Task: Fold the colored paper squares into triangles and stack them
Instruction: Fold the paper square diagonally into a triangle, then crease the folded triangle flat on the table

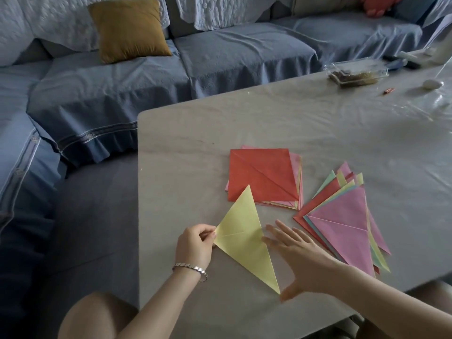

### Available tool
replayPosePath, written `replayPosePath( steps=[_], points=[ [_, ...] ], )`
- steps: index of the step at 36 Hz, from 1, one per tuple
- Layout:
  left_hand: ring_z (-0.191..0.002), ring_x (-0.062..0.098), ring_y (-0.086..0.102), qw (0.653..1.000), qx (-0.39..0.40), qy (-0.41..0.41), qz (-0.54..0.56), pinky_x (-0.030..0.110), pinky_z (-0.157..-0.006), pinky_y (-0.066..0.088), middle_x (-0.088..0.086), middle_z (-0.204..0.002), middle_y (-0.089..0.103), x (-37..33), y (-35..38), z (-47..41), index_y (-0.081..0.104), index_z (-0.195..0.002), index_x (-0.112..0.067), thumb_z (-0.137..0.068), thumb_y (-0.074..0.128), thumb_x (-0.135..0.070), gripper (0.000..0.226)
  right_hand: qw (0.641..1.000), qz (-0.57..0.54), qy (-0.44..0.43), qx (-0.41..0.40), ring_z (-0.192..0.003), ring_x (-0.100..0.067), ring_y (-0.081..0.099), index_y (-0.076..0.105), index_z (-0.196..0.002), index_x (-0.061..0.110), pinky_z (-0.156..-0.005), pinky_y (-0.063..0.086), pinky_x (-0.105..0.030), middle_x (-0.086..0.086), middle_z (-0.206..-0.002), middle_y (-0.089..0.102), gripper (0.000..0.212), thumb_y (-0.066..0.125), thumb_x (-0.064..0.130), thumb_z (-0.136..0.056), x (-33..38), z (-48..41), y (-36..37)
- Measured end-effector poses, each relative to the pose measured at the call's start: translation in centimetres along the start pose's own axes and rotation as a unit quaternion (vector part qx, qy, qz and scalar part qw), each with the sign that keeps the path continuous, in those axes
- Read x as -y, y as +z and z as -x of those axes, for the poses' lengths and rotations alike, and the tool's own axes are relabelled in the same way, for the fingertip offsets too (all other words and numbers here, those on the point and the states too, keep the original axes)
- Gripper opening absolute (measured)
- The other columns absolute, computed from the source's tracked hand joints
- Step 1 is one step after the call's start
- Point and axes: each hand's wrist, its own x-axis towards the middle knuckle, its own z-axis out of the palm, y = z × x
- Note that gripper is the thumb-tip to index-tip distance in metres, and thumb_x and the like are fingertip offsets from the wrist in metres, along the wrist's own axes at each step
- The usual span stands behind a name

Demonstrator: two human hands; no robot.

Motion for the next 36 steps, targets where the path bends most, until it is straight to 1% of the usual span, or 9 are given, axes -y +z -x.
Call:
replayPosePath(
  steps=[3, 6, 8, 11, 15, 19, 23, 31, 36],
  points=[
    [-0.062, -0.002, 0.058, 0.998, -0.005, 0.023, 0.055, 0.003, -0.057, 0.042, -0.013, -0.07, 0.065, -0.6, 0.1, 0.5, 0.07, -0.076, -0.02, -0.082, 0.064, -0.006, 0.017, 0.984, -0.155, 0.036, -0.086, -0.142, -0.009, -0.008, 0.008, -0.145, 0.038, -0.113, 0.002, -0.029, 0.006, -0.155, 0.001, 0.097, 0.069, 0.056, -0.071, 0.6, -0.3, -0.5],
    [-0.055, 0.003, 0.06, 0.987, 0.02, 0.034, 0.159, 0.016, -0.06, 0.051, -0.012, -0.059, 0.065, -1.8, 0.3, 1.3, 0.067, -0.069, -0.025, -0.081, 0.065, -0.003, 0.026, 0.914, -0.332, 0.059, -0.226, -0.125, -0.009, 0.035, 0.019, -0.125, 0.057, -0.102, 0.032, -0.026, 0.01, -0.135, 0.04, 0.076, 0.073, 0.037, -0.076, 1.3, -0.7, -0.9],
    [-0.048, 0.003, 0.058, 0.975, 0.029, 0.047, 0.216, 0.015, -0.053, 0.049, -0.01, -0.053, 0.064, -3.0, 0.6, 1.8, 0.068, -0.069, -0.024, -0.081, 0.065, -0.001, 0.027, 0.859, -0.428, 0.076, -0.27, -0.108, -0.017, 0.052, 0.034, -0.113, 0.064, -0.089, 0.044, -0.031, 0.017, -0.113, 0.05, 0.07, 0.076, 0.024, -0.075, 1.4, -0.8, -1.0],
    [-0.048, 0.003, 0.059, 0.969, 0.03, 0.075, 0.232, 0.015, -0.051, 0.049, -0.009, -0.052, 0.064, -4.3, 1.1, 1.9, 0.067, -0.071, -0.025, -0.081, 0.064, -0.001, 0.027, 0.783, -0.517, 0.115, -0.326, -0.084, -0.026, 0.062, 0.056, -0.094, 0.055, -0.072, 0.055, -0.041, -0.003, -0.099, 0.058, 0.054, 0.07, 0.006, -0.079, 1.1, -0.4, -1.7],
    [-0.062, 0.007, 0.064, 0.979, 0.042, 0.081, 0.181, 0.023, -0.062, 0.052, -0.008, -0.063, 0.065, -4.9, 2.0, 0.9, 0.064, -0.075, -0.026, -0.086, 0.06, -0.005, 0.024, 0.757, -0.493, 0.202, -0.379, -0.086, -0.029, 0.06, 0.06, -0.083, 0.039, -0.068, 0.05, -0.033, -0.012, -0.103, 0.059, 0.037, 0.062, 0.002, -0.085, -1.8, 0.9, -2.7],
    [-0.081, 0.011, 0.059, 0.995, 0.021, 0.058, 0.079, 0.011, -0.065, 0.041, -0.001, -0.093, 0.061, -4.7, 2.5, -1.0, 0.064, -0.105, -0.015, -0.086, 0.057, -0.008, 0.022, 0.791, -0.364, 0.338, -0.358, -0.09, -0.027, 0.056, 0.063, -0.106, 0.025, -0.074, 0.047, -0.033, -0.014, -0.115, 0.057, 0.028, 0.058, 0.007, -0.085, -5.3, 2.4, -2.4],
    [-0.1, 0.02, 0.055, 1.0, 0.008, 0.02, 0.021, 0.022, -0.082, 0.038, 0.009, -0.115, 0.053, -4.9, 3.0, -2.9, 0.052, -0.122, -0.014, -0.085, 0.056, -0.01, 0.038, 0.822, -0.227, 0.421, -0.31, -0.126, -0.031, 0.029, 0.053, -0.125, 0.019, -0.101, 0.031, -0.043, -0.015, -0.138, 0.034, 0.041, 0.059, 0.018, -0.085, -5.3, 2.8, -1.9],
    [-0.103, 0.022, 0.055, 0.99, 0.028, -0.097, 0.096, 0.024, -0.083, 0.038, 0.007, -0.119, 0.056, -6.9, 3.6, -5.2, 0.044, -0.129, -0.012, -0.083, 0.057, -0.011, 0.047, 0.93, -0.128, 0.171, -0.3, -0.14, -0.021, 0.023, 0.046, -0.134, 0.016, -0.11, 0.021, -0.034, -0.005, -0.151, 0.029, 0.05, 0.057, 0.014, -0.086, -3.2, -2.8, -2.4],
    [-0.099, 0.029, 0.063, 0.977, 0.002, -0.147, 0.155, 0.036, -0.089, 0.049, 0.012, -0.112, 0.064, -7.3, 4.0, -6.2, 0.051, -0.12, -0.013, -0.076, 0.059, -0.008, 0.045, 0.969, -0.062, 0.152, -0.183, -0.144, -0.012, 0.006, 0.019, -0.147, 0.026, -0.113, 0.008, -0.03, 0.004, -0.156, 0.011, 0.055, 0.04, 0.031, -0.097, -2.8, -6.0, -3.2]
  ],
)
